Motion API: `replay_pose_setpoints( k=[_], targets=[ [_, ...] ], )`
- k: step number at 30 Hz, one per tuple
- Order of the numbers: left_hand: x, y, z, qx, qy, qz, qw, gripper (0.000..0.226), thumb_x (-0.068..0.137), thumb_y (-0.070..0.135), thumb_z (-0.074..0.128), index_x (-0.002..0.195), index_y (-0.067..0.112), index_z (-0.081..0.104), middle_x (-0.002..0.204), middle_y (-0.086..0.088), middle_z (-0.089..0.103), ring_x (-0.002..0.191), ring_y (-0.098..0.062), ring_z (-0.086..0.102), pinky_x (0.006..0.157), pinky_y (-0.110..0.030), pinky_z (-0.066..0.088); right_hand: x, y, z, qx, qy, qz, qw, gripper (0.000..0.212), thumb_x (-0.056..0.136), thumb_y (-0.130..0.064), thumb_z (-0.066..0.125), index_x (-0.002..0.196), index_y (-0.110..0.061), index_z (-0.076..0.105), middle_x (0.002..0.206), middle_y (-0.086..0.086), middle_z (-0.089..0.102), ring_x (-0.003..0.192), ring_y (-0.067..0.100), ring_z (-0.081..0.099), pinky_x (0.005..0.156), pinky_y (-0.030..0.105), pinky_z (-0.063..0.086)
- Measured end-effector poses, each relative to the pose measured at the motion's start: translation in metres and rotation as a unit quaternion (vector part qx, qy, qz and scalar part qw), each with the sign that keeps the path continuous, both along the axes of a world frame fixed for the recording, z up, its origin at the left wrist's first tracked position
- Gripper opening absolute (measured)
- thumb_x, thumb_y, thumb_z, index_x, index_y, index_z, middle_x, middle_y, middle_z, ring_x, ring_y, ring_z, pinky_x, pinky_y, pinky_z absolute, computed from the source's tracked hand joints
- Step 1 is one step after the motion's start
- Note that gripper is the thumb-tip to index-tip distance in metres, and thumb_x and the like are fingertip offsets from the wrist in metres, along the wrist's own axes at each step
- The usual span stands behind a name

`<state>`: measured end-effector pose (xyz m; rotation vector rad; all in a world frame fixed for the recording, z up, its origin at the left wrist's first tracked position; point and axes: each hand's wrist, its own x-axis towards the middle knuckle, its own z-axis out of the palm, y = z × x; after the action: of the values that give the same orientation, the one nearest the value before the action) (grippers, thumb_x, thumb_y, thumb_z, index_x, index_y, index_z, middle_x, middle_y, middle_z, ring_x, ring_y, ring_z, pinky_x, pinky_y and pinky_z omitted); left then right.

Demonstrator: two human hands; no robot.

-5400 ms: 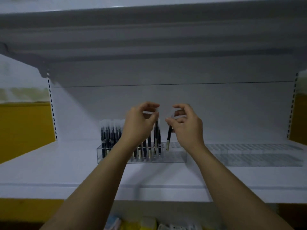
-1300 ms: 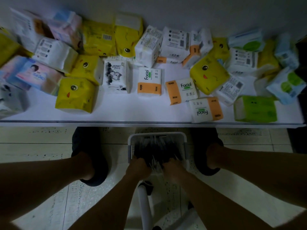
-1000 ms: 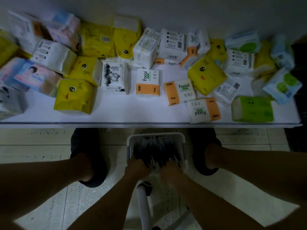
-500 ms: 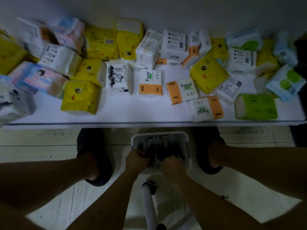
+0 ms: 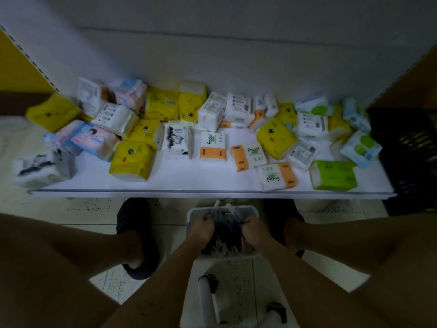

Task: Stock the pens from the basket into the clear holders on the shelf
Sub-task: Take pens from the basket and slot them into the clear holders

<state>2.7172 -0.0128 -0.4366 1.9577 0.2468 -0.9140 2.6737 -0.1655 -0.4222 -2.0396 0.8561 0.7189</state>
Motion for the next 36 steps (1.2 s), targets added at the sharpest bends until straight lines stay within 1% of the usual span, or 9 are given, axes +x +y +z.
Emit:
replay_pose_setpoints(
  k=[6, 9, 12, 16, 19, 24, 28, 33, 36],
  targets=[
    [-0.002, 0.003, 0.036, -0.034, -0.087, -0.004, 0.996, 0.019, 0.099, 0.017, 0.044, 0.101, 0.010, 0.061, 0.081, -0.005, 0.058, 0.074, -0.020, 0.055, 0.071, -0.040, 0.051, -0.007, 0.008, 0.033, -0.062, -0.148, 0.004, 0.987, 0.020, 0.102, -0.034, 0.039, 0.100, -0.024, 0.057, 0.090, 0.003, 0.060, 0.077, 0.020, 0.058, 0.069, 0.033, 0.048],
    [0.000, 0.001, 0.054, -0.068, -0.084, 0.027, 0.994, 0.013, 0.098, 0.011, 0.045, 0.100, 0.006, 0.056, 0.089, -0.013, 0.060, 0.073, -0.020, 0.055, 0.060, -0.026, 0.046, -0.005, 0.009, 0.051, 0.002, -0.176, -0.048, 0.983, 0.017, 0.100, -0.028, 0.044, 0.087, -0.028, 0.054, 0.080, 0.003, 0.061, 0.065, 0.024, 0.062, 0.062, 0.041, 0.056],
    [0.003, -0.002, 0.077, -0.069, -0.138, 0.018, 0.988, 0.018, 0.101, 0.026, 0.041, 0.098, 0.012, 0.053, 0.084, -0.009, 0.062, 0.063, -0.016, 0.054, 0.050, -0.022, 0.042, 0.000, 0.010, 0.067, 0.014, -0.200, -0.057, 0.978, 0.017, 0.097, -0.020, 0.047, 0.082, -0.024, 0.055, 0.085, 0.007, 0.064, 0.080, 0.028, 0.063, 0.072, 0.044, 0.055],
    [0.005, -0.002, 0.096, -0.091, -0.223, 0.016, 0.970, 0.021, 0.098, 0.039, 0.045, 0.104, 0.020, 0.054, 0.068, -0.005, 0.057, 0.059, -0.015, 0.052, 0.054, -0.025, 0.041, 0.001, 0.012, 0.088, 0.002, -0.261, -0.042, 0.964, 0.013, 0.101, -0.024, 0.042, 0.106, -0.021, 0.055, 0.091, 0.002, 0.062, 0.085, 0.021, 0.059, 0.068, 0.029, 0.043],
    [0.008, -0.004, 0.110, -0.113, -0.235, 0.031, 0.965, 0.016, 0.100, 0.033, 0.044, 0.105, 0.021, 0.055, 0.067, -0.002, 0.060, 0.050, -0.008, 0.050, 0.047, -0.019, 0.041, 0.002, 0.013, 0.102, -0.022, -0.318, -0.011, 0.948, 0.019, 0.100, -0.033, 0.046, 0.096, -0.020, 0.059, 0.075, -0.006, 0.057, 0.072, 0.014, 0.055, 0.060, 0.027, 0.039],
    [0.018, -0.011, 0.133, -0.094, -0.244, 0.002, 0.965, 0.028, 0.103, 0.023, 0.036, 0.107, 0.010, 0.061, 0.088, -0.001, 0.064, 0.065, -0.013, 0.053, 0.063, -0.028, 0.044, 0.008, 0.014, 0.121, 0.090, -0.325, -0.087, 0.937, 0.015, 0.098, -0.022, 0.052, 0.088, -0.016, 0.061, 0.077, 0.001, 0.062, 0.058, 0.012, 0.058, 0.056, 0.027, 0.047],
    [0.023, -0.012, 0.159, -0.119, -0.269, 0.009, 0.956, 0.029, 0.103, 0.033, 0.034, 0.101, 0.022, 0.062, 0.082, -0.001, 0.065, 0.059, -0.012, 0.050, 0.060, -0.028, 0.039, 0.014, 0.007, 0.139, 0.011, -0.362, -0.034, 0.932, 0.022, 0.103, -0.028, 0.041, 0.099, -0.020, 0.062, 0.076, -0.003, 0.061, 0.065, 0.008, 0.053, 0.063, 0.027, 0.039],
    [0.031, -0.010, 0.194, -0.194, -0.249, 0.022, 0.949, 0.024, 0.095, 0.027, 0.058, 0.097, 0.004, 0.061, 0.081, -0.006, 0.065, 0.069, -0.012, 0.064, 0.062, -0.028, 0.052, 0.021, 0.006, 0.172, 0.086, -0.408, -0.077, 0.906, 0.023, 0.099, -0.025, 0.051, 0.095, -0.009, 0.067, 0.074, 0.003, 0.062, 0.062, 0.013, 0.058, 0.062, 0.032, 0.052],
    [0.035, -0.010, 0.219, -0.229, -0.249, 0.044, 0.940, 0.013, 0.091, 0.007, 0.061, 0.101, 0.000, 0.059, 0.088, -0.012, 0.064, 0.075, -0.019, 0.069, 0.065, -0.031, 0.056, 0.023, 0.003, 0.192, 0.059, -0.467, -0.054, 0.881, 0.019, 0.095, -0.023, 0.060, 0.080, -0.017, 0.069, 0.071, -0.004, 0.065, 0.065, 0.006, 0.058, 0.064, 0.021, 0.048]
  ],
)
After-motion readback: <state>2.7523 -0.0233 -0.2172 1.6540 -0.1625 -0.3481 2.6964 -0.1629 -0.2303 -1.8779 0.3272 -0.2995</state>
